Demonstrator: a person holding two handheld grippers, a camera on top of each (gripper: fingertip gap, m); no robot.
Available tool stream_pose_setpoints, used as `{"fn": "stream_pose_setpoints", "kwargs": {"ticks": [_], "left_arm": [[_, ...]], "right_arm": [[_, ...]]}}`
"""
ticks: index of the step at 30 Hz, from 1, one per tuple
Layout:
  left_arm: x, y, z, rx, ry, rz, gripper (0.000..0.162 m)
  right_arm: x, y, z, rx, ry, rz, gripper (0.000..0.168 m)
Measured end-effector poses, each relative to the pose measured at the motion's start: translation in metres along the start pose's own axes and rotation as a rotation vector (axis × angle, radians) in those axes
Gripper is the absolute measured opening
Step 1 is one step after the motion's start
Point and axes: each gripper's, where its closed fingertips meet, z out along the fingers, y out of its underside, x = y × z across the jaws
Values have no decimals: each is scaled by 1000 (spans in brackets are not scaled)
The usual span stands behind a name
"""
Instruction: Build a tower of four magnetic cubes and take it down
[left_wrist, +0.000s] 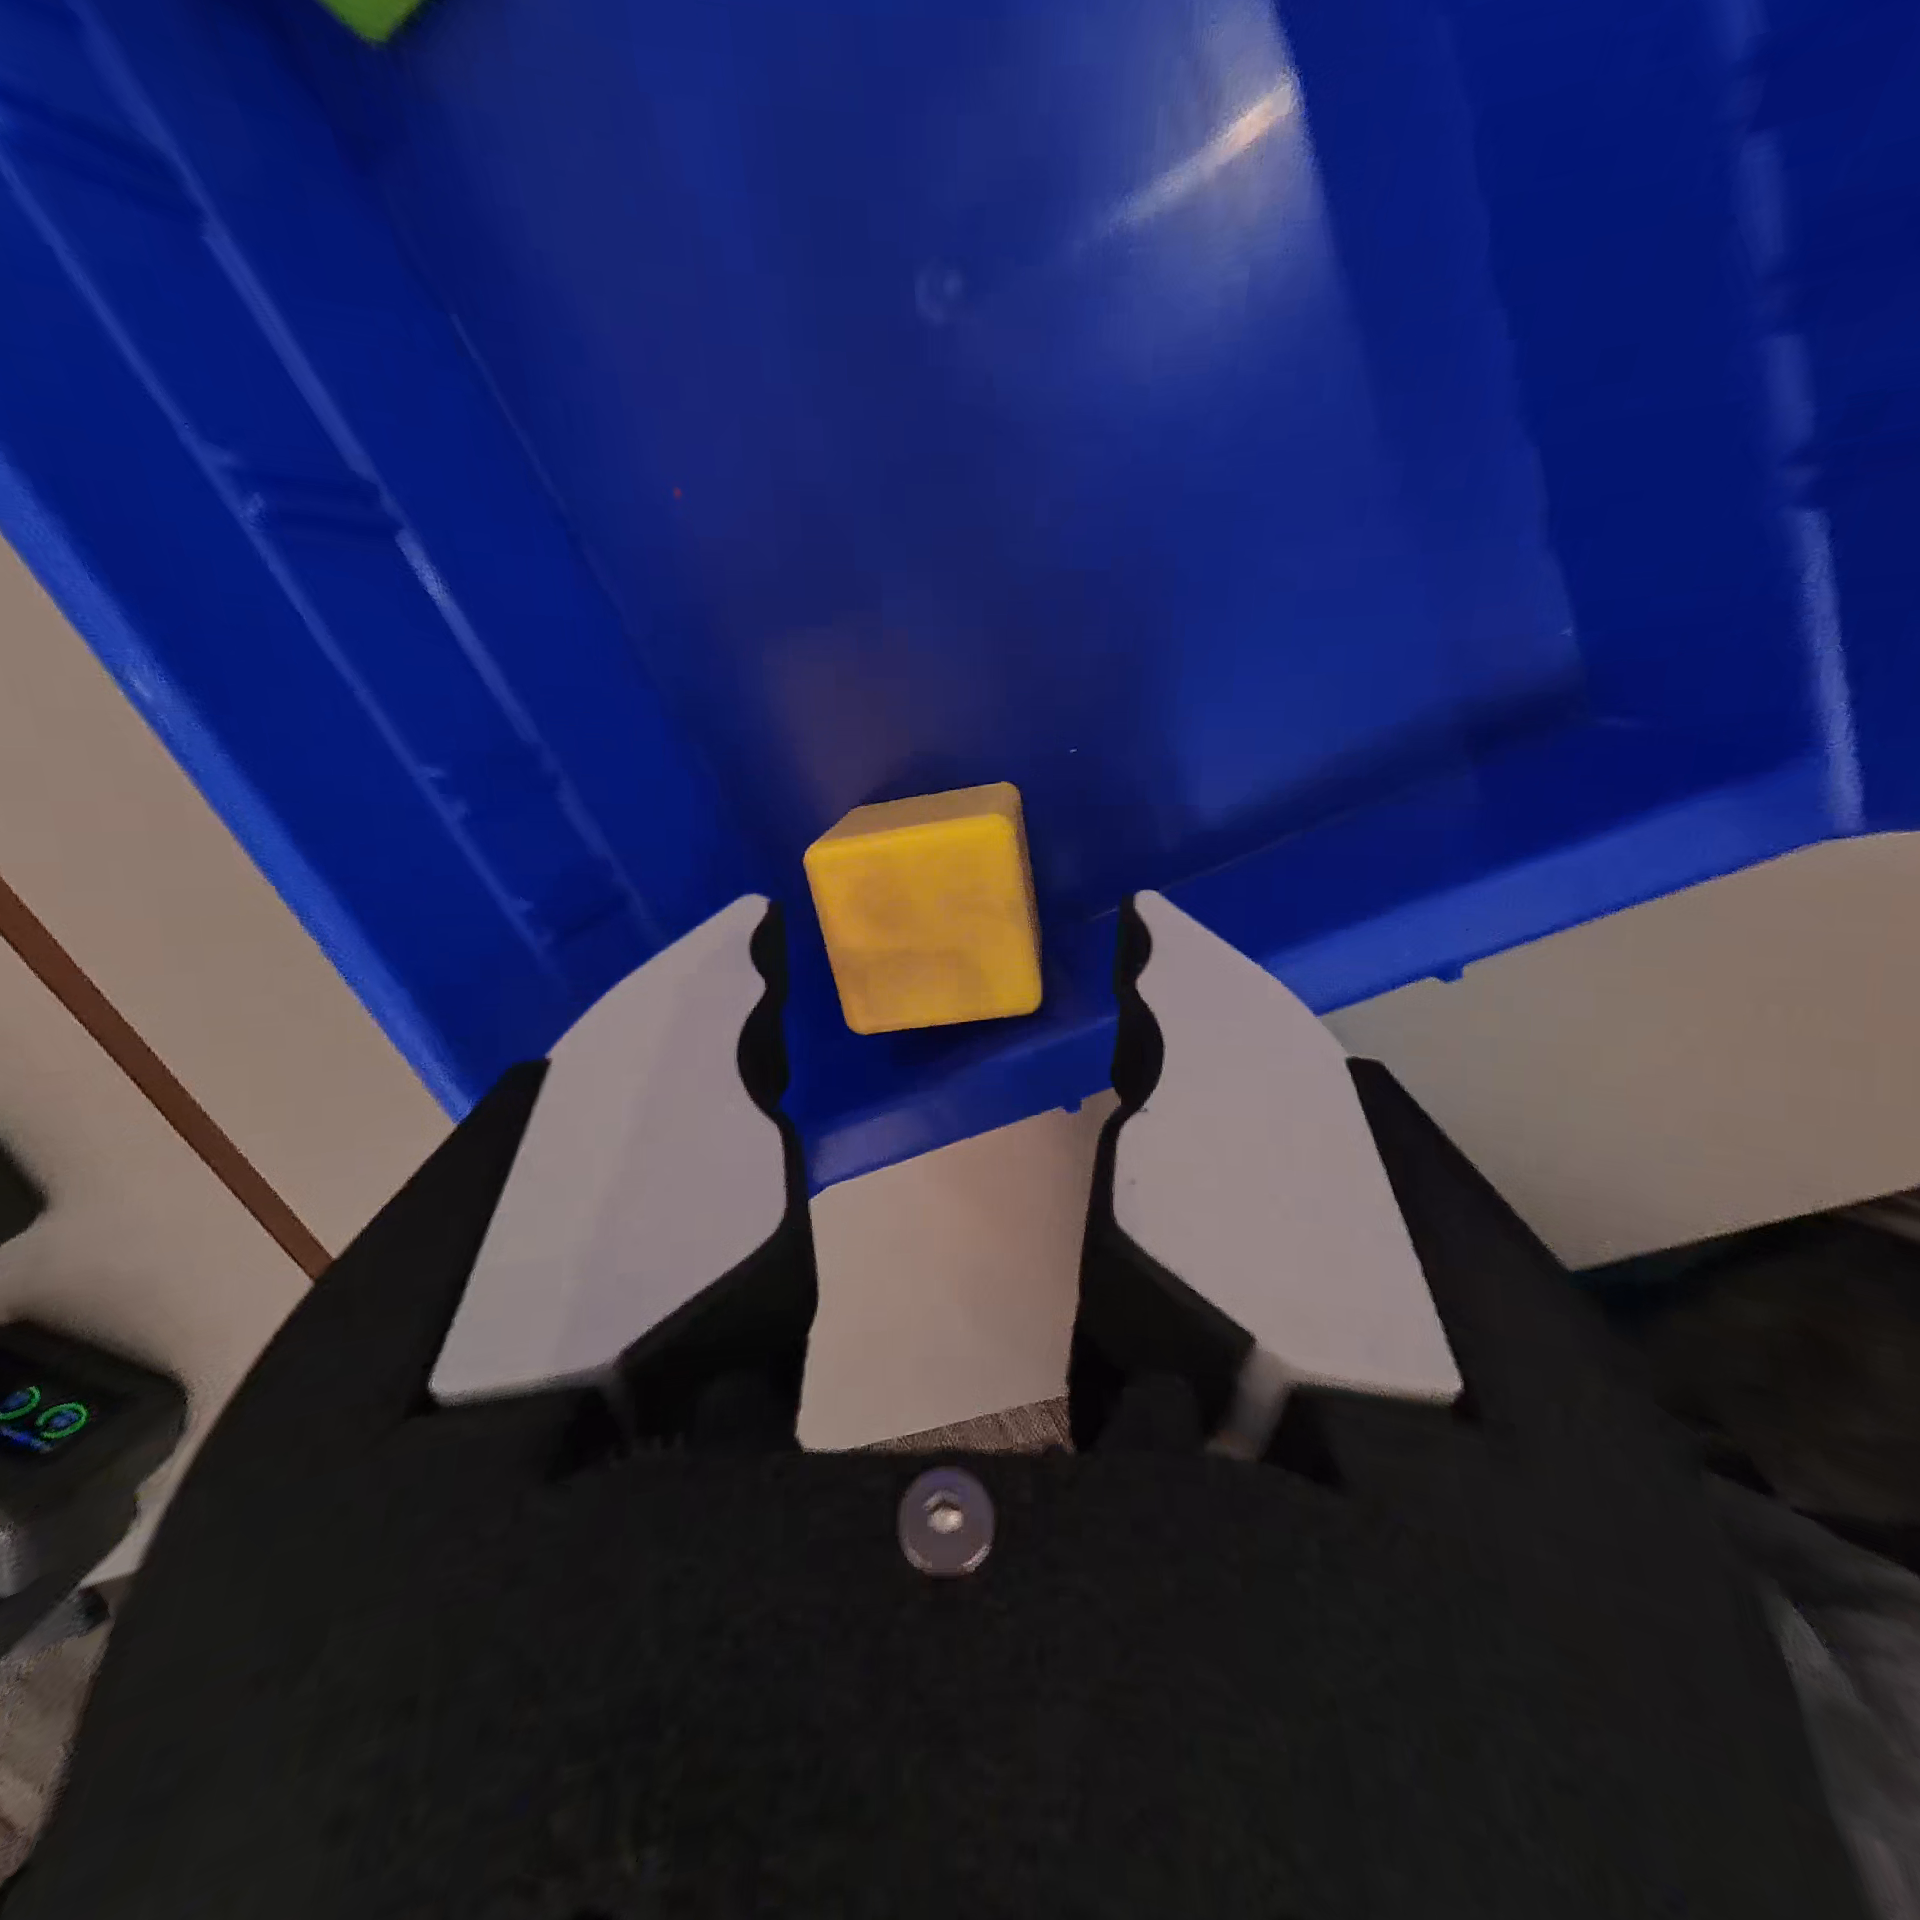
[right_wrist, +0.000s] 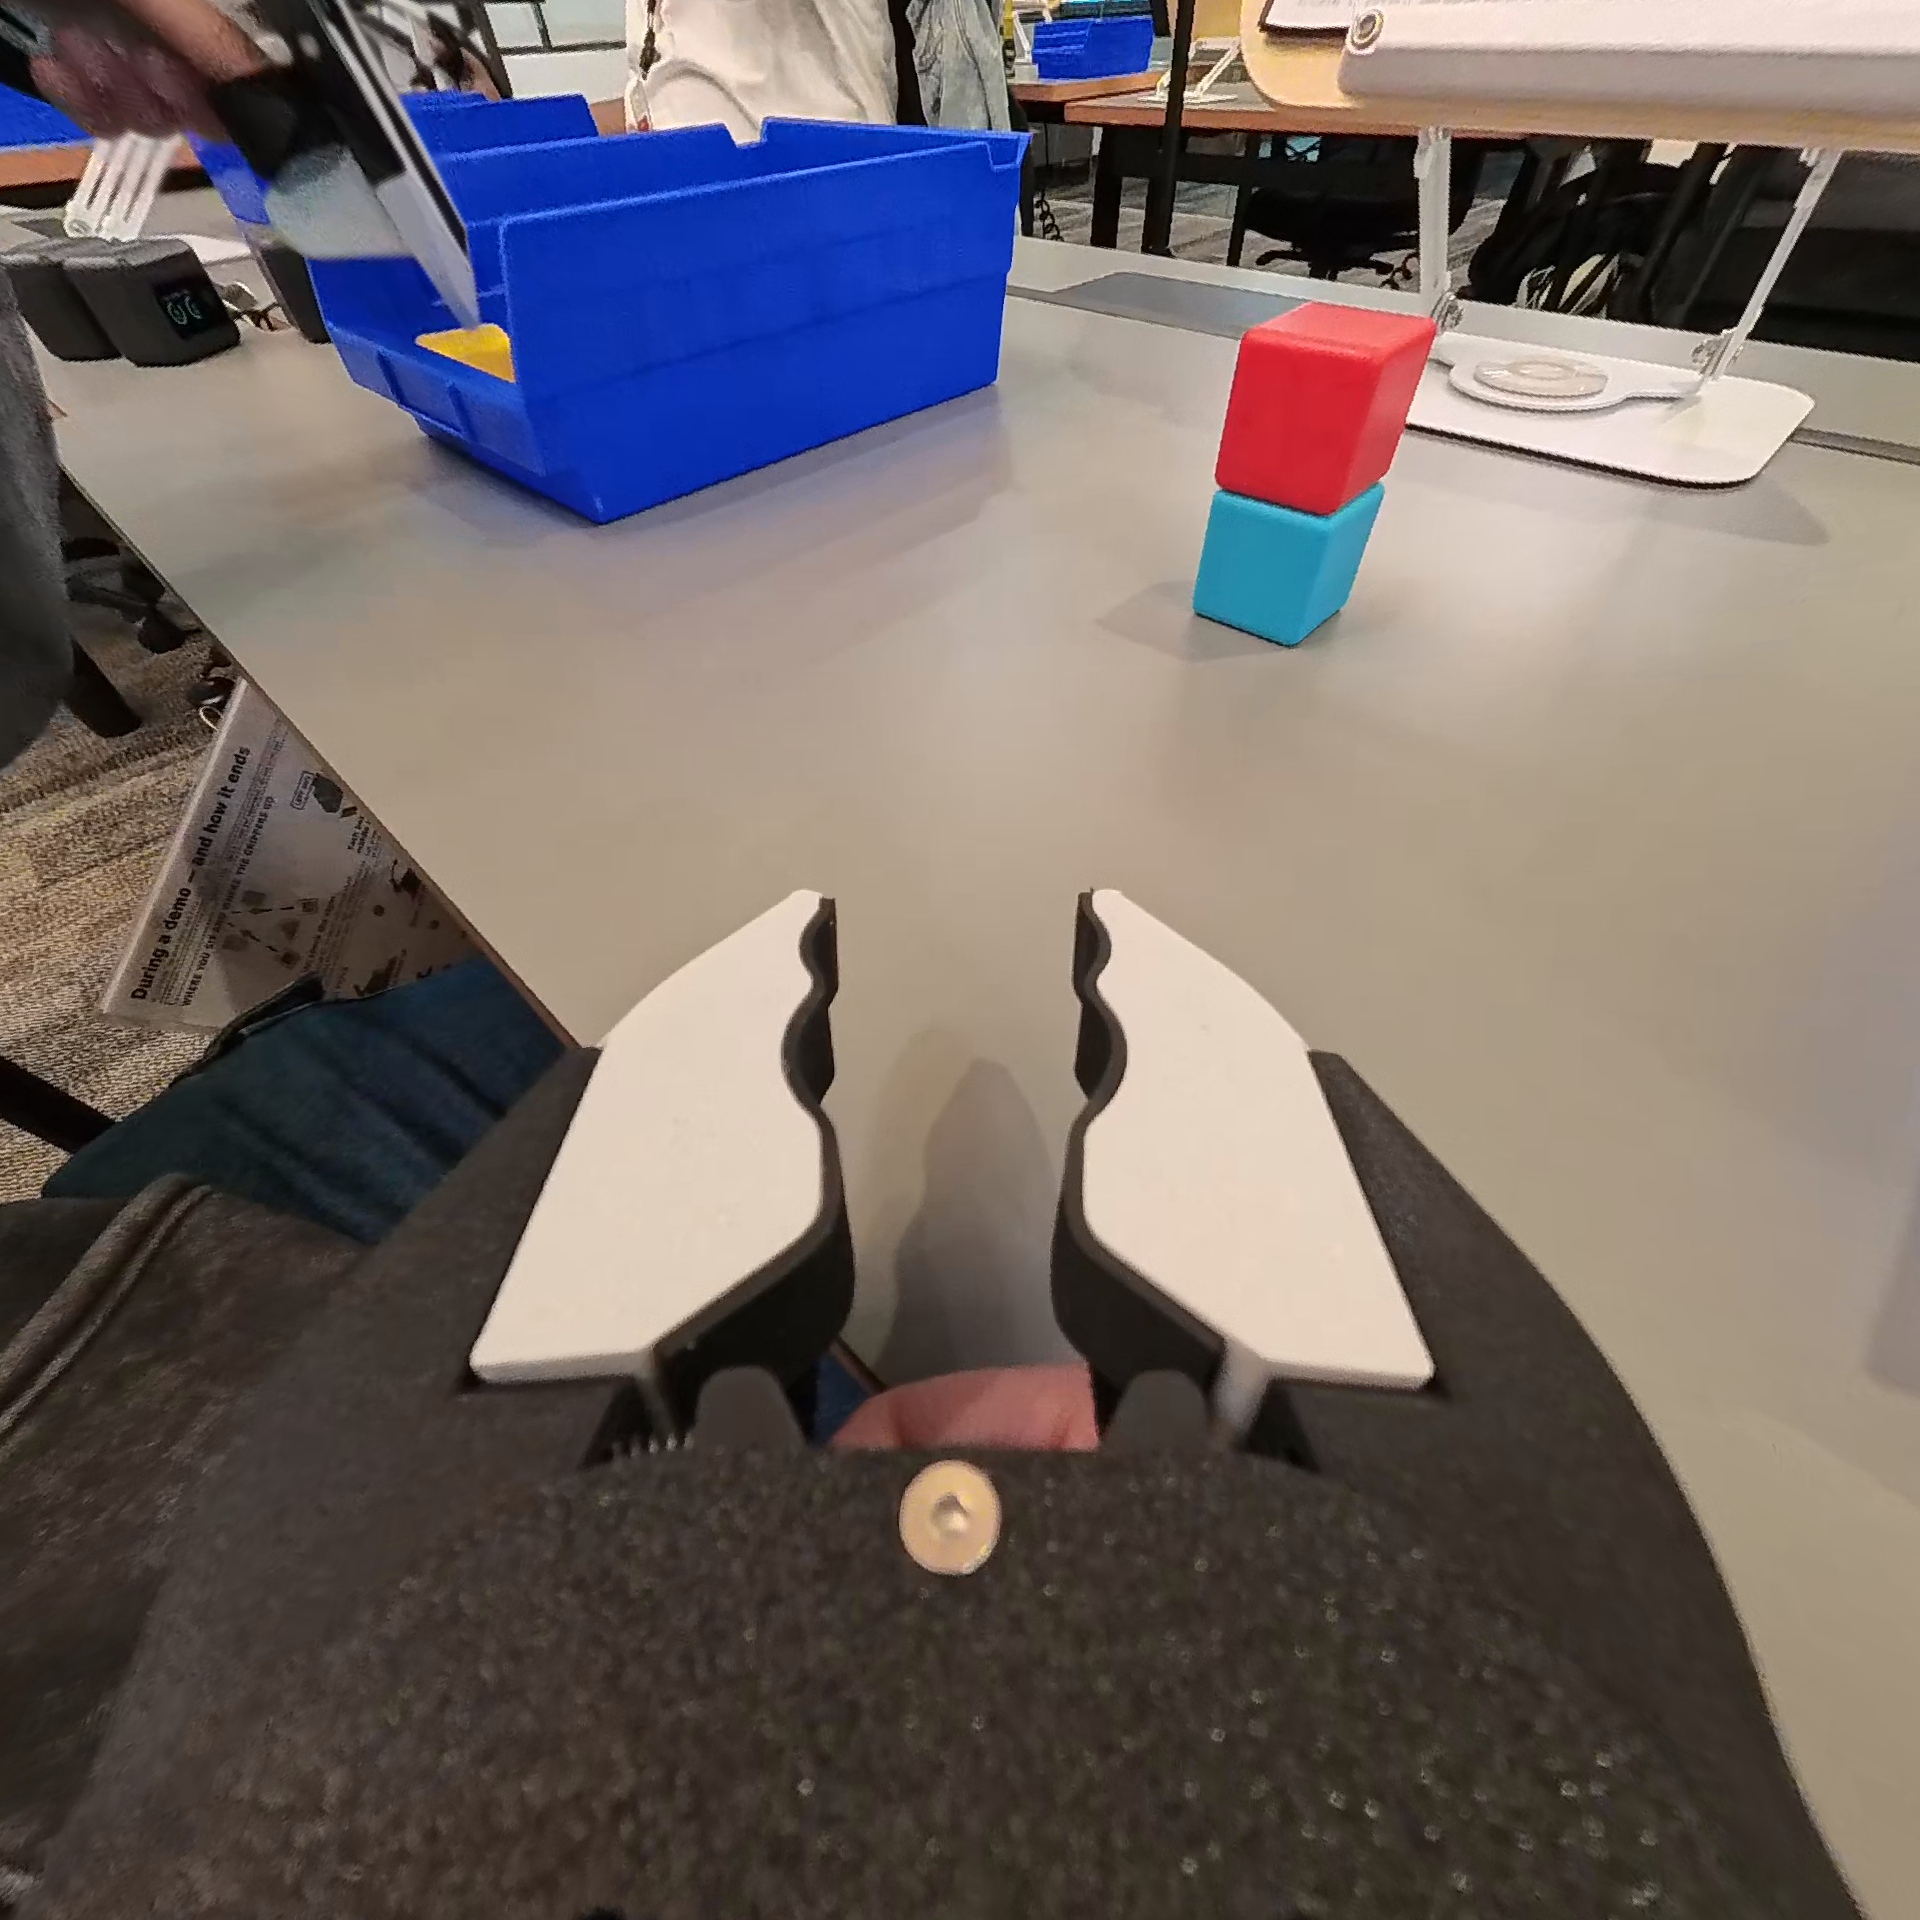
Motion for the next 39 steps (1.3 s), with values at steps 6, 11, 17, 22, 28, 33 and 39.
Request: {"fn": "stream_pose_setpoints", "kwargs": {"ticks": [6, 11, 17, 22, 28, 33, 39], "left_arm": [[-8, 8, 15, -71, -57, -63, 61], [-6, 13, 33, -115, -3, -97, 57], [-4, 8, 36, -120, 20, -125, 49], [15, -4, 32, -32, 69, 51, 49], [19, -65, -38, 445, -14, 133, 48], [51, -105, -111, 839, 65, 194, 49], [138, -160, -165, 1272, 378, 308, 48]], "right_arm": [[-1, 0, 0, -1, -1, -5, 44], [-1, 0, -1, -1, -3, -3, 44], [-1, 0, -1, -4, -3, -9, 43], [-1, 0, -1, -4, -2, -8, 43], [-1, 0, -1, -4, 0, -11, 43], [-1, 0, -1, -4, 2, -8, 43], [-2, 1, 0, -6, 5, -20, 43]]}}
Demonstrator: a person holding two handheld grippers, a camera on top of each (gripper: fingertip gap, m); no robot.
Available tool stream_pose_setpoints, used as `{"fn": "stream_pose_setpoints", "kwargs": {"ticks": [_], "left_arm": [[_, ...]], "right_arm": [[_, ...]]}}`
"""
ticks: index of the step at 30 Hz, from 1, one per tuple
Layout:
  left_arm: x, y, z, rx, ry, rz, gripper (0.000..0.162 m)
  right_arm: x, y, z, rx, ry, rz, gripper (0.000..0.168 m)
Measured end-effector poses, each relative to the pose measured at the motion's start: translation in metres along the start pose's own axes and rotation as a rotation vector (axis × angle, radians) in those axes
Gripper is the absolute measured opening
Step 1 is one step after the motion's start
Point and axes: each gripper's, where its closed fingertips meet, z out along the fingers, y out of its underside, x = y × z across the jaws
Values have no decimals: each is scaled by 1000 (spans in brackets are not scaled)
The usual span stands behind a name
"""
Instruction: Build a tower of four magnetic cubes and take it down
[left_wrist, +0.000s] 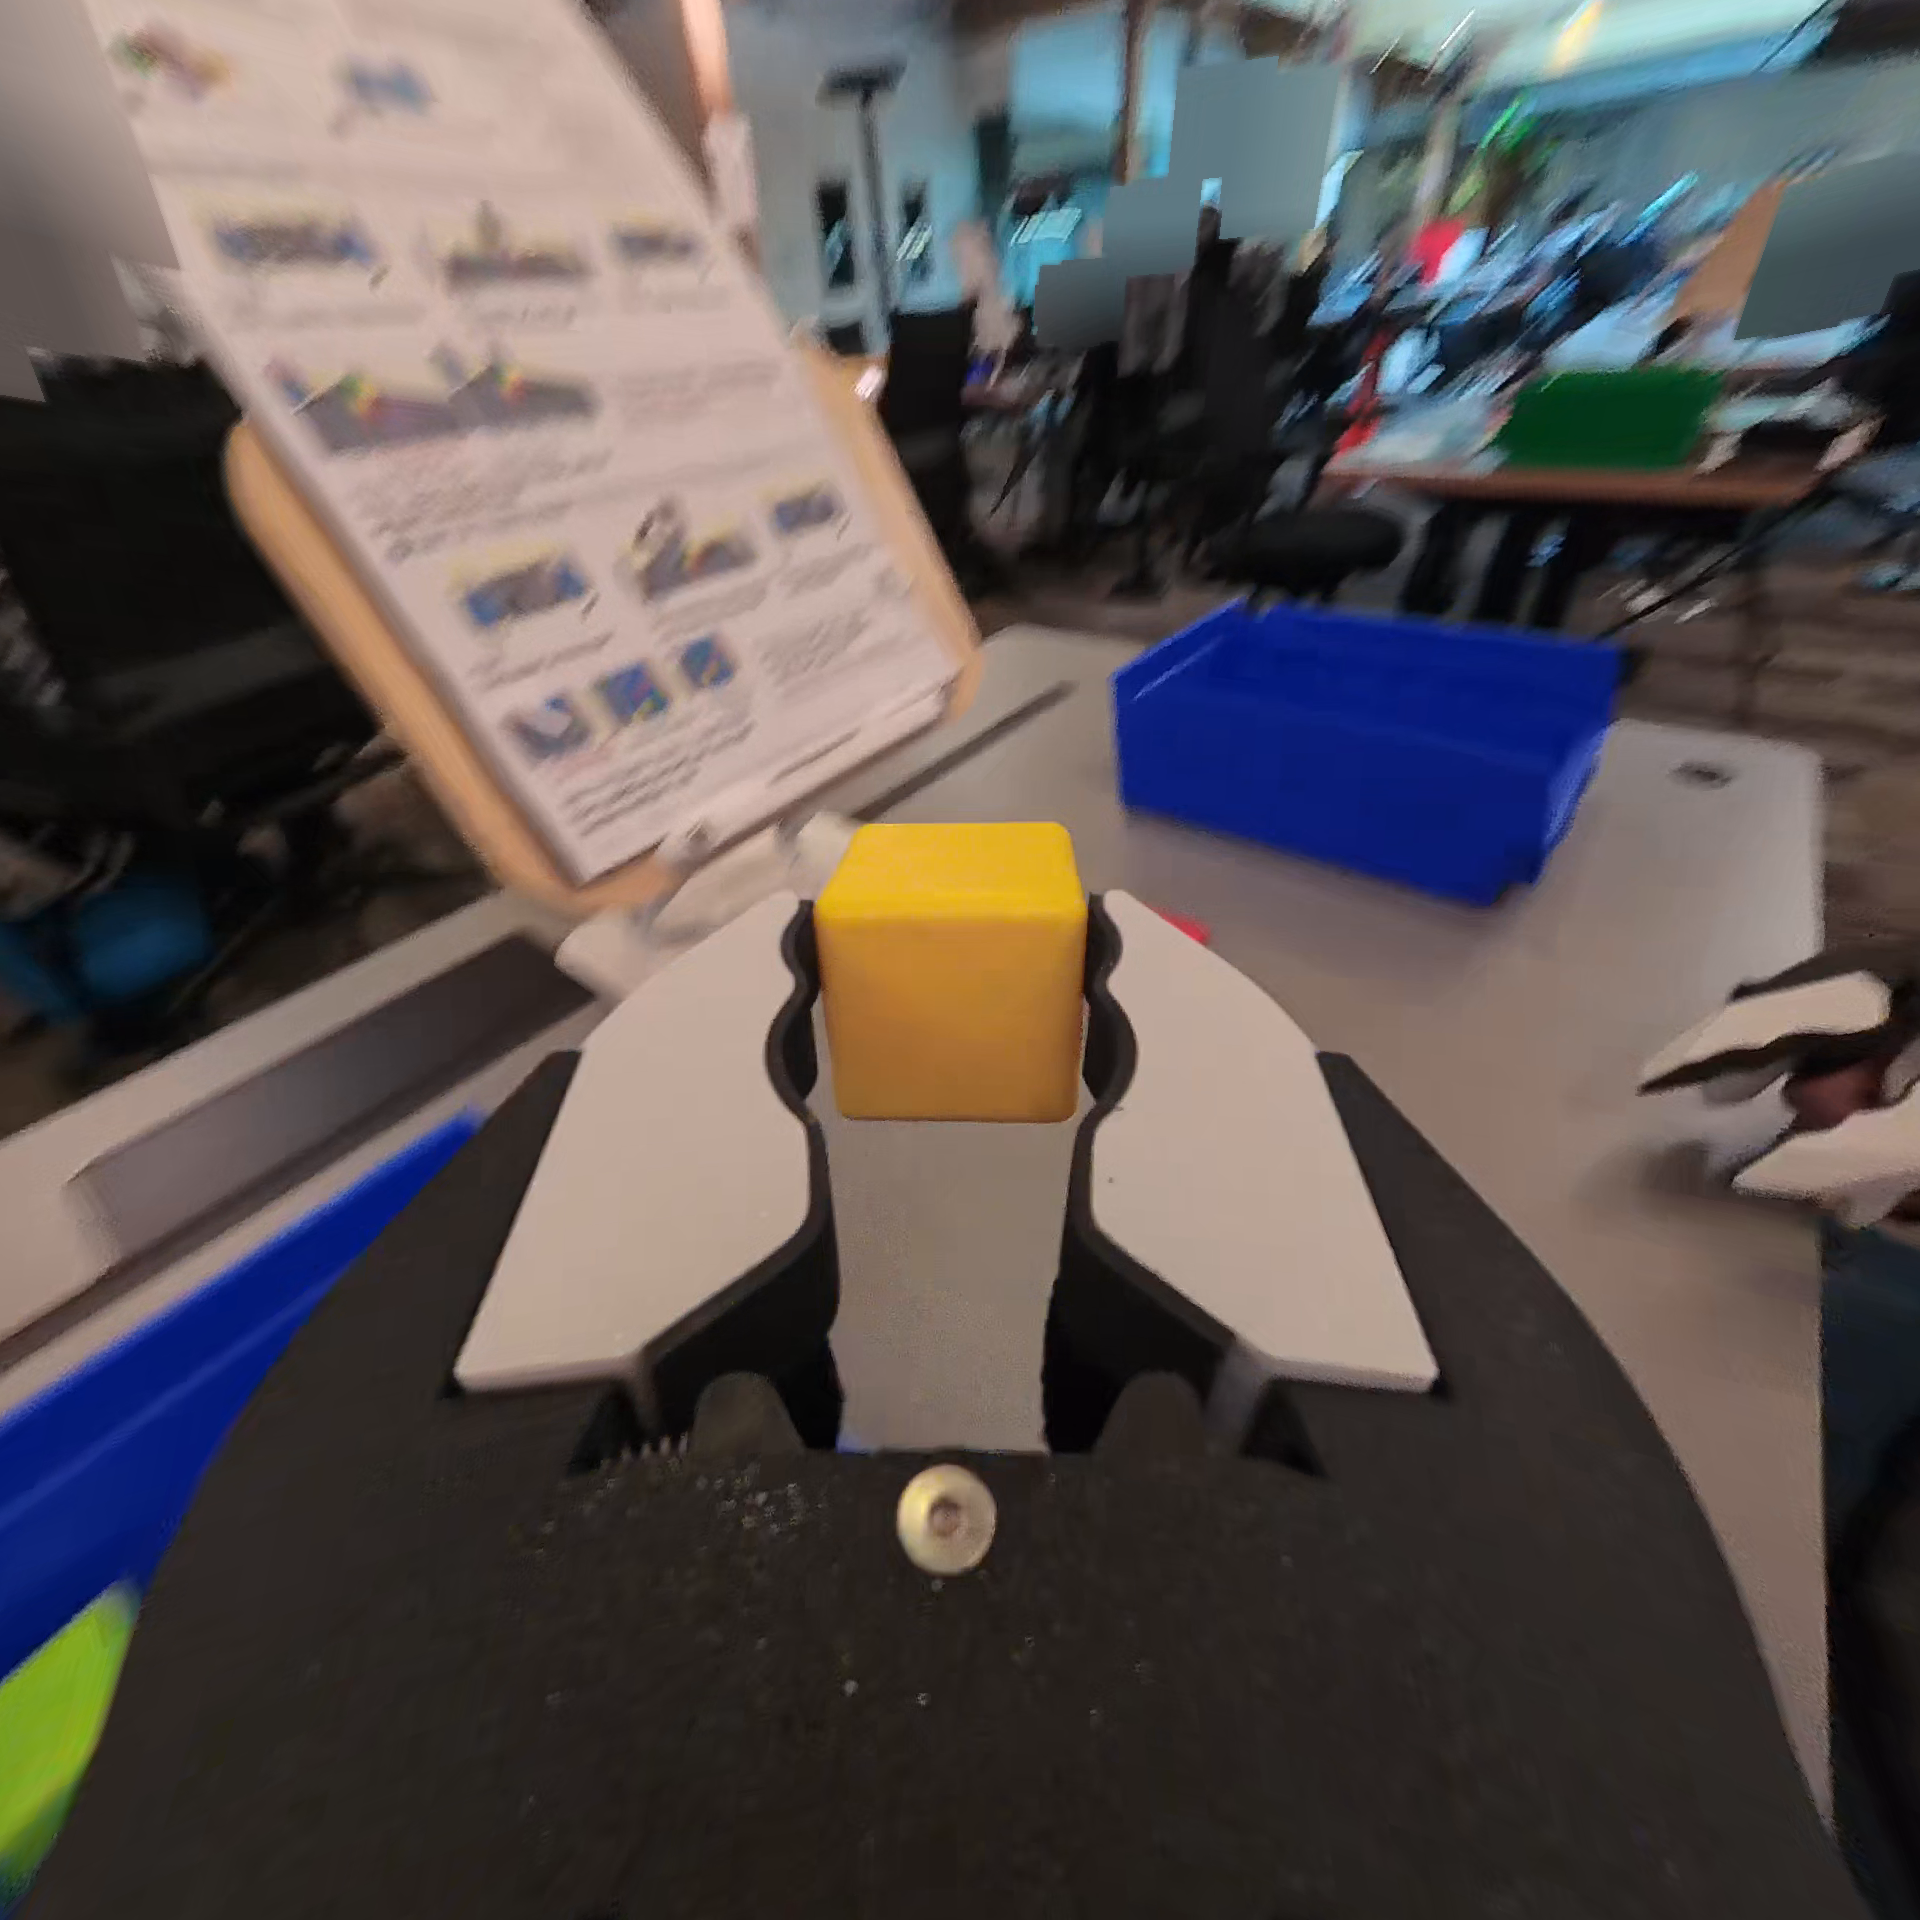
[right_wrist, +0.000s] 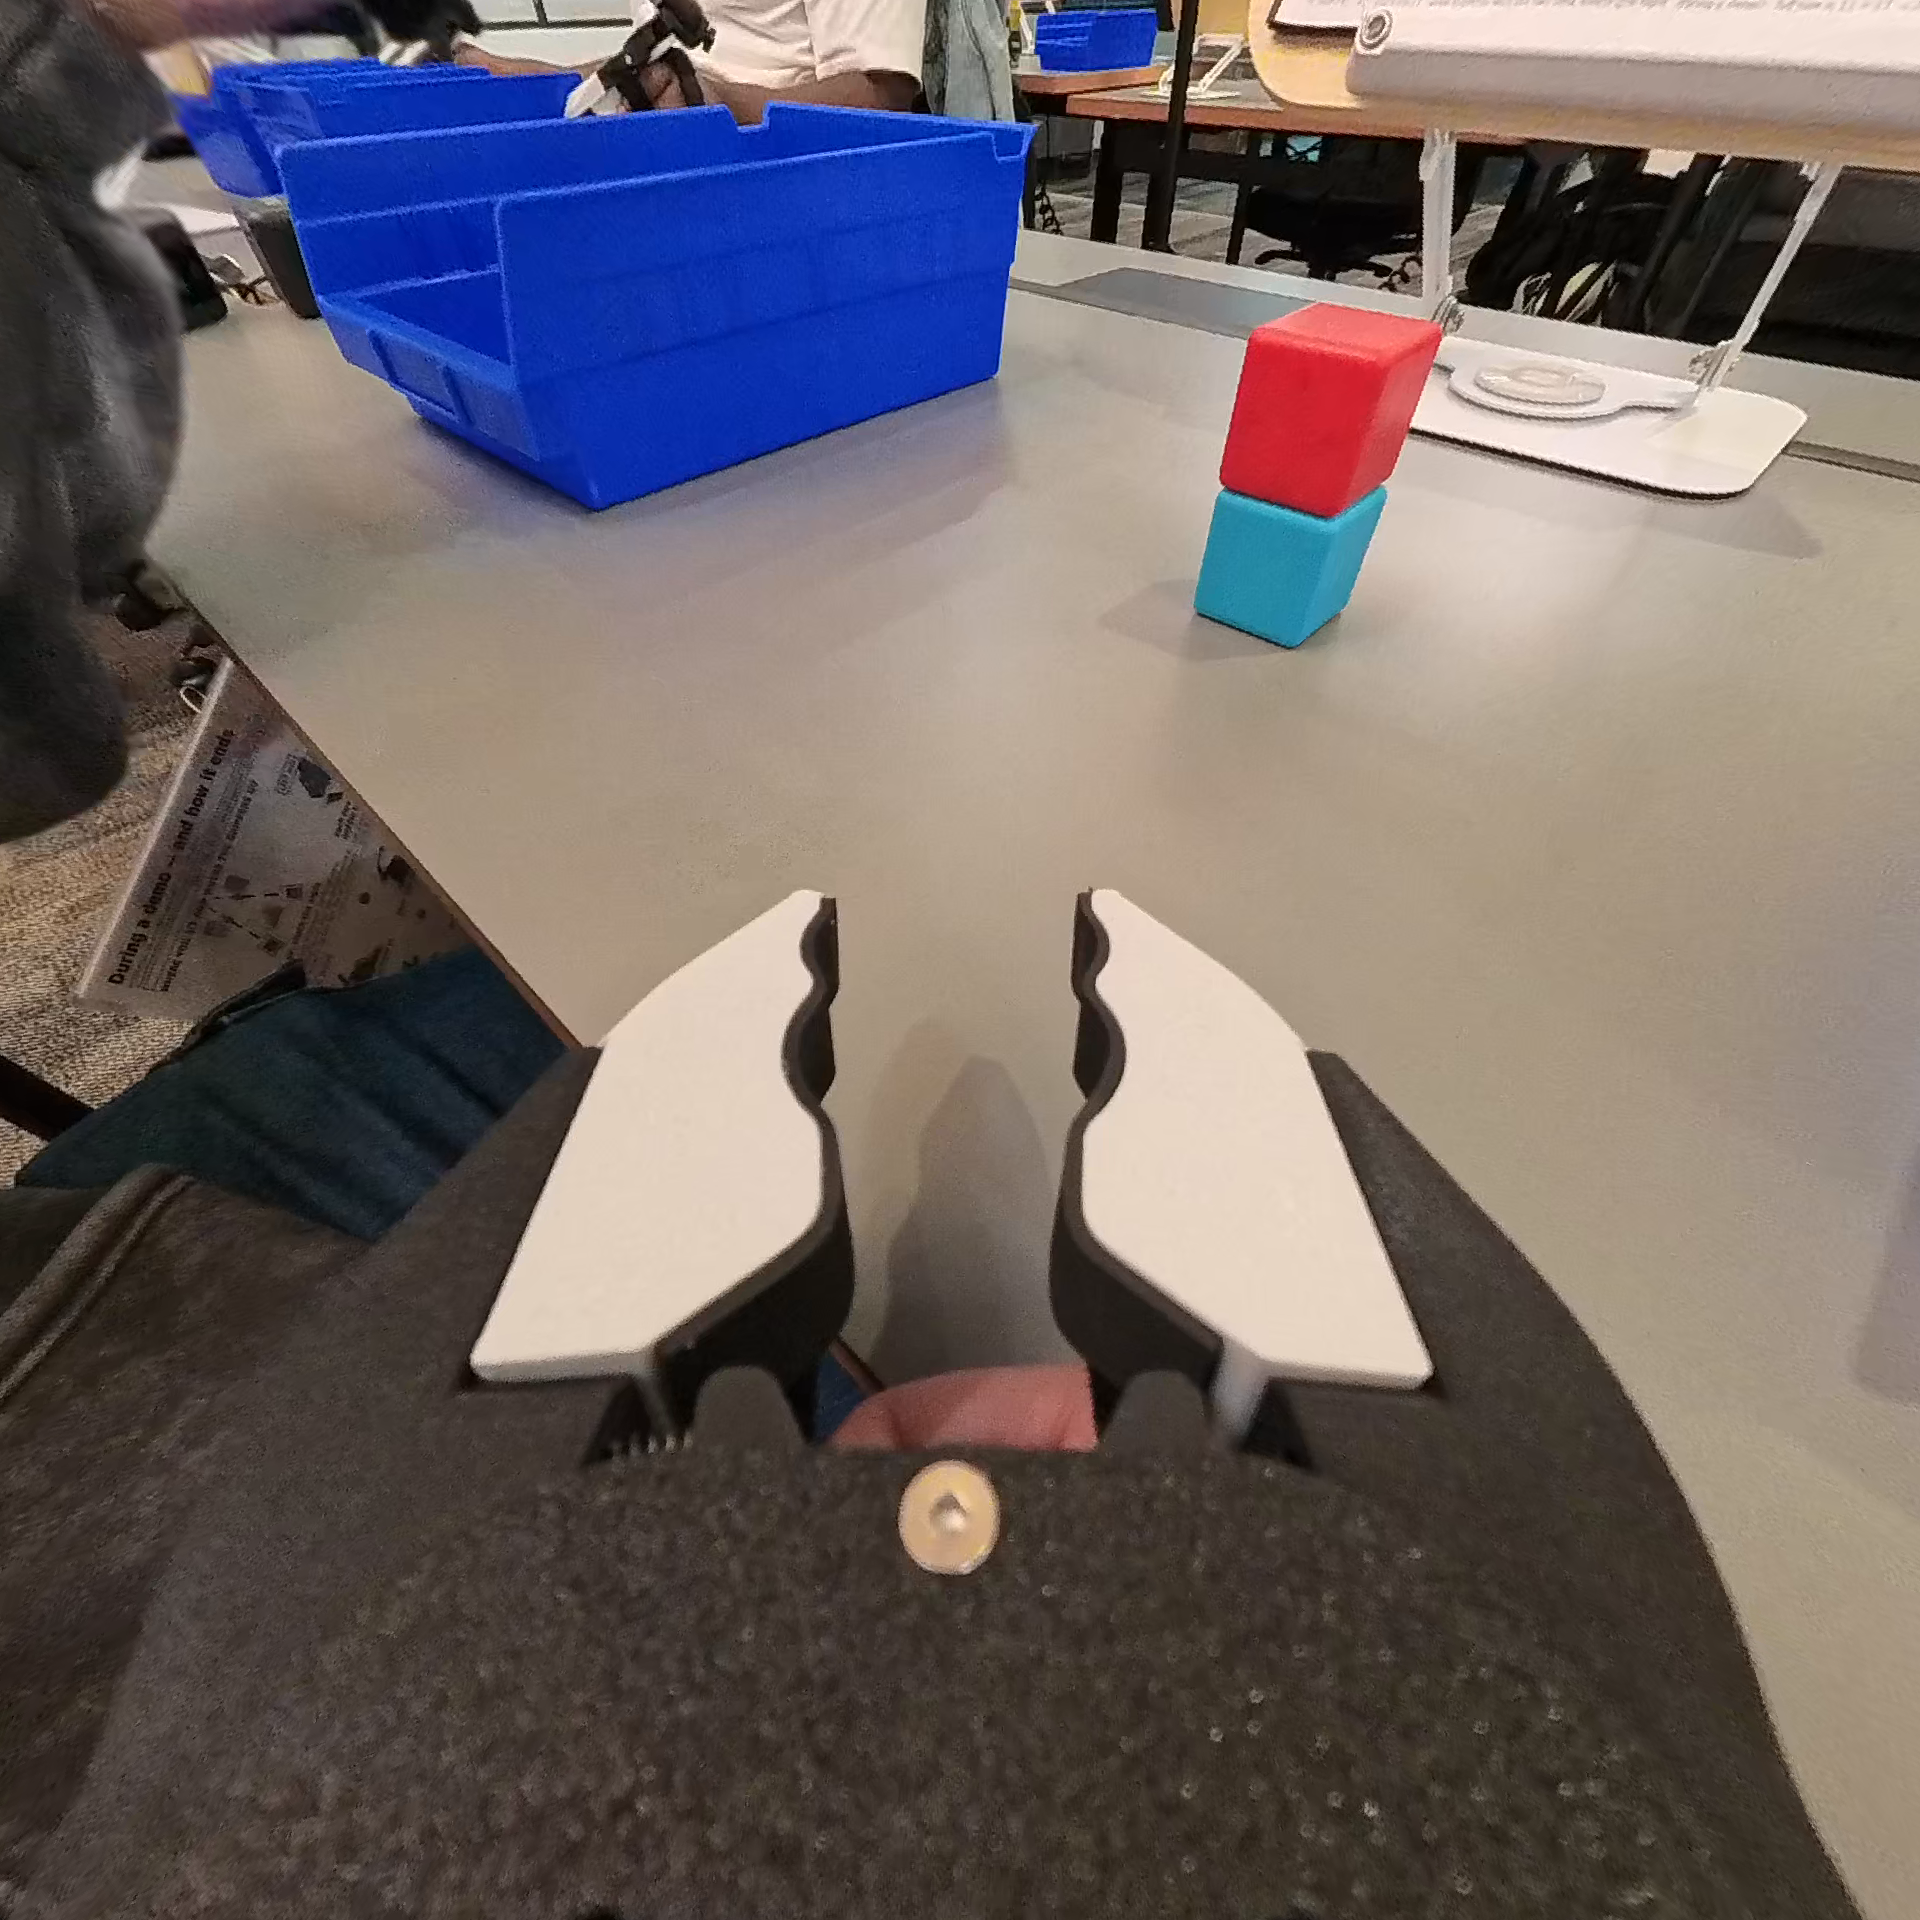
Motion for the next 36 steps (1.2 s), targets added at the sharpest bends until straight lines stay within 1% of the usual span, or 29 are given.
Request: {"fn": "stream_pose_setpoints", "kwargs": {"ticks": [3, 5, 7, 9, 11, 12, 16, 18, 20, 26, 29, 34, 35, 36], "left_arm": [[35, -16, 49, 164, 131, 39, 48], [57, -16, 85, 217, 197, 94, 48], [73, -3, 124, 176, 259, 112, 48], [80, 16, 157, 126, 319, 82, 48], [77, 35, 181, 97, 358, 61, 48], [76, 43, 186, 100, 392, 41, 48], [66, 57, 189, 201, 540, -113, 48], [71, 62, 188, 210, 601, -137, 48], [80, 69, 190, 189, 634, -121, 48], [89, 88, 204, 119, 633, -93, 48], [89, 88, 205, 139, 636, -119, 48], [92, 87, 202, 157, 628, -90, 48], [93, 84, 200, 174, 636, -108, 49], [94, 80, 197, 198, 642, -124, 55]], "right_arm": [[0, 0, 0, 1, 2, -4, 43], [0, 0, 0, 2, 3, -5, 43], [1, 0, 0, 4, 2, -3, 43], [1, 0, -1, 5, 2, -2, 43], [1, 0, -1, 7, 0, -1, 43], [1, 0, -1, 8, 0, -1, 43], [1, 0, -2, 9, -1, -5, 43], [1, 1, -2, 7, -2, -6, 43], [1, 1, -1, 5, -4, -6, 43], [0, 1, -1, 2, -5, -8, 43], [0, 1, 0, 0, -4, -9, 43], [0, 2, 0, 0, -7, -9, 42], [0, 2, 0, 0, -8, -9, 42], [0, 2, 0, -1, -8, -10, 42]]}}
